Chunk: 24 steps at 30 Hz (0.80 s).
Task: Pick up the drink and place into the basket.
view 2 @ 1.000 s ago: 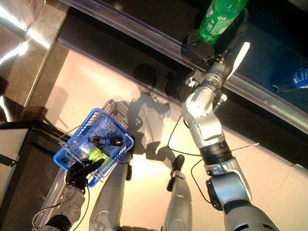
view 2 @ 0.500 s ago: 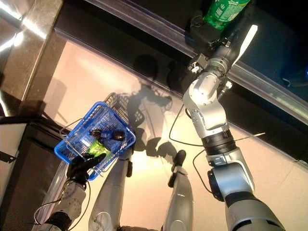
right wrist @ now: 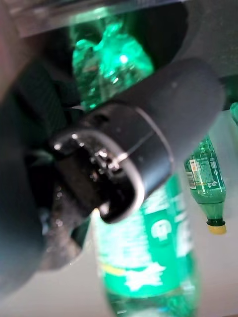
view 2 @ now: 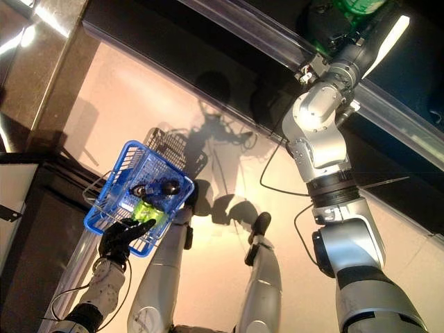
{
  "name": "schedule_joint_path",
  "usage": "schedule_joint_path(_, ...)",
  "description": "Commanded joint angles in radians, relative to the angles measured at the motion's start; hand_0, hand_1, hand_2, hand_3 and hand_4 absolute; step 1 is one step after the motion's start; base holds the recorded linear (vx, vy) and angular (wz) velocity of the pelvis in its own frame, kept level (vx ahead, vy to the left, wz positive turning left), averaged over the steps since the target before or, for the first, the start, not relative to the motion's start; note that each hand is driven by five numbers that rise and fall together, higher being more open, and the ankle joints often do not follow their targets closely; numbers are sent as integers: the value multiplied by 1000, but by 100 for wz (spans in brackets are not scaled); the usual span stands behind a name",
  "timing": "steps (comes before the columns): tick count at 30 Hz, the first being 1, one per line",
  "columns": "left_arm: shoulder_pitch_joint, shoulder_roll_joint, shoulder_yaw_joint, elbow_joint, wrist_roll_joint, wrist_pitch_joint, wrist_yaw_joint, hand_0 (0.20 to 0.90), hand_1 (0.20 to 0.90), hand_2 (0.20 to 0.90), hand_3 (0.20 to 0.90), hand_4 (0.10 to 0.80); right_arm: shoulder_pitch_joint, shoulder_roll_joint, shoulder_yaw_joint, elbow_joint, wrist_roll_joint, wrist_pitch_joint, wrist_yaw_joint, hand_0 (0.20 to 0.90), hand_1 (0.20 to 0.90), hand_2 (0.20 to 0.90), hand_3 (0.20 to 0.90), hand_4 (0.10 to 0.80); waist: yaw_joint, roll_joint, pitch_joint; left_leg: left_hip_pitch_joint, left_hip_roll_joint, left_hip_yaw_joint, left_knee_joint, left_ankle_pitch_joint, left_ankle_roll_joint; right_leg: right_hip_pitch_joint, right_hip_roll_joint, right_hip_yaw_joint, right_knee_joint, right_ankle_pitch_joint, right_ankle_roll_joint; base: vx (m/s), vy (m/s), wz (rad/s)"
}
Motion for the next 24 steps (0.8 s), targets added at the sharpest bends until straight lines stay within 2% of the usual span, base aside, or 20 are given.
schedule_joint_path(1, 82, 18, -45, -94, 19, -53, -35, 300, 300, 300, 200, 100, -136, -145, 7, -40, -4, -112, -12, 300, 300, 300, 200, 100, 12, 24, -16, -13, -2, -50, 170, -155, 8, -38, 23, -17, -55, 115, -41, 0, 0, 0)
schedule_joint_path(11, 88, 31, -42, -93, 16, -66, -49, 300, 300, 300, 200, 100, -146, -149, 6, -42, -3, -124, -10, 300, 300, 300, 200, 100, 16, 25, -16, -14, -6, -50, 198, -171, 15, -41, 26, -30, -16, 96, -50, -32, -16, 0)
schedule_joint_path(14, 97, 26, -31, -97, 15, -86, -52, 300, 300, 300, 200, 100, -133, -152, -9, -74, -18, -126, 0, 300, 300, 300, 200, 100, 17, 32, -16, -12, -10, -44, 235, -194, 21, -42, 26, -34, 33, 67, -62, -62, -9, 1)
schedule_joint_path(16, 113, 23, -15, -89, 7, -98, -60, 300, 300, 300, 200, 100, -115, -147, -15, -102, -32, -117, 8, 300, 300, 300, 200, 100, 20, 40, -16, 20, -10, -44, 273, -240, 20, -22, 30, -22, 93, 21, -60, 2, -9, 2)
schedule_joint_path(17, 114, 22, -7, -87, 2, -101, -65, 300, 300, 300, 200, 100, -109, -145, -19, -116, -41, -111, 13, 300, 300, 300, 200, 100, 19, 42, -16, 22, -11, -44, 287, -248, 21, -23, 29, -20, 114, 11, -63, -130, -5, 4)
schedule_joint_path(18, 106, 23, -2, -88, 1, -104, -66, 300, 300, 300, 200, 100, -113, -145, -25, -126, -48, -107, 15, 300, 300, 300, 200, 100, 17, 42, -16, -1, -12, -41, 289, -226, 26, -42, 26, -28, 113, 28, -73, -33, -8, 3)
schedule_joint_path(20, 115, 21, 9, -85, 3, -105, -74, 300, 300, 300, 200, 100, -94, -138, -30, -146, -61, -99, 30, 300, 300, 300, 200, 100, 17, 50, -16, 34, -12, -45, 308, -259, 23, -21, 24, -13, 153, -7, -68, -37, -2, 3)
schedule_joint_path(21, 107, 21, 16, -88, 3, -108, -77, 300, 300, 300, 200, 100, -96, -138, -36, -157, -66, -98, 38, 300, 300, 300, 200, 100, 14, 51, -16, 13, -12, -41, 306, -234, 28, -40, 21, -20, 152, 11, -78, -138, 17, 2)
schedule_joint_path(24, 114, 15, 29, -104, 0, -139, -91, 300, 300, 300, 200, 100, -61, -129, -52, -221, -91, -82, 87, 300, 300, 300, 200, 100, 9, 65, -16, 57, -10, -39, 294, -228, 25, -15, 13, -14, 173, -6, -85, -95, 17, 1)
